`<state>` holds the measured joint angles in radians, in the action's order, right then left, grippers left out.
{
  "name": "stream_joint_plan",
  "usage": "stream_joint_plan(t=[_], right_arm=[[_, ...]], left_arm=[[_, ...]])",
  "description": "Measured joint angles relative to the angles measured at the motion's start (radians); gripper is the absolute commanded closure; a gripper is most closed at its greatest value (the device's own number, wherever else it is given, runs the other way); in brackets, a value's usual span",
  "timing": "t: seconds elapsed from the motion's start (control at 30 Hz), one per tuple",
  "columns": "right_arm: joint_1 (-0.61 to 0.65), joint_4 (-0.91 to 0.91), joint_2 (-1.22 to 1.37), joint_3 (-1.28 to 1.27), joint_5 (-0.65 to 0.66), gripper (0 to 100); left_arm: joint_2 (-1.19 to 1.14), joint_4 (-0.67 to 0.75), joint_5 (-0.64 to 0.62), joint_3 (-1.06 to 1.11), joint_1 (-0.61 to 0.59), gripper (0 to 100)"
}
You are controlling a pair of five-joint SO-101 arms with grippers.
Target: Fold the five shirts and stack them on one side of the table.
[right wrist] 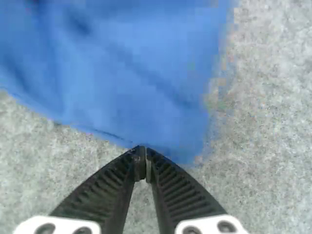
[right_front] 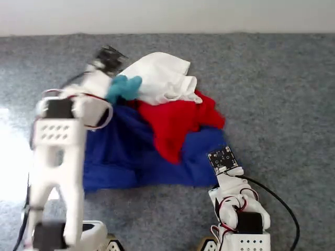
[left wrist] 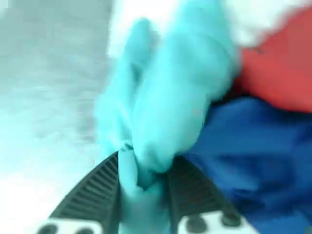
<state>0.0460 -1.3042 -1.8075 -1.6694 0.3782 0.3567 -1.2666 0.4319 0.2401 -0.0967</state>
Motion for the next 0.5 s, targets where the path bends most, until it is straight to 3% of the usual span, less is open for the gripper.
stream_joint_plan(t=[0.27,0.5], right_arm=[[0.0,0.0,0.0,0.0,0.0,97.9],[0.0,0.0,0.0,0.0,0.0,97.9]], left_arm=[[0.221,0.127,-0.055,0.0,-0.278,99],[0.253,0.308,-0.06,0.0,-0.565,99]])
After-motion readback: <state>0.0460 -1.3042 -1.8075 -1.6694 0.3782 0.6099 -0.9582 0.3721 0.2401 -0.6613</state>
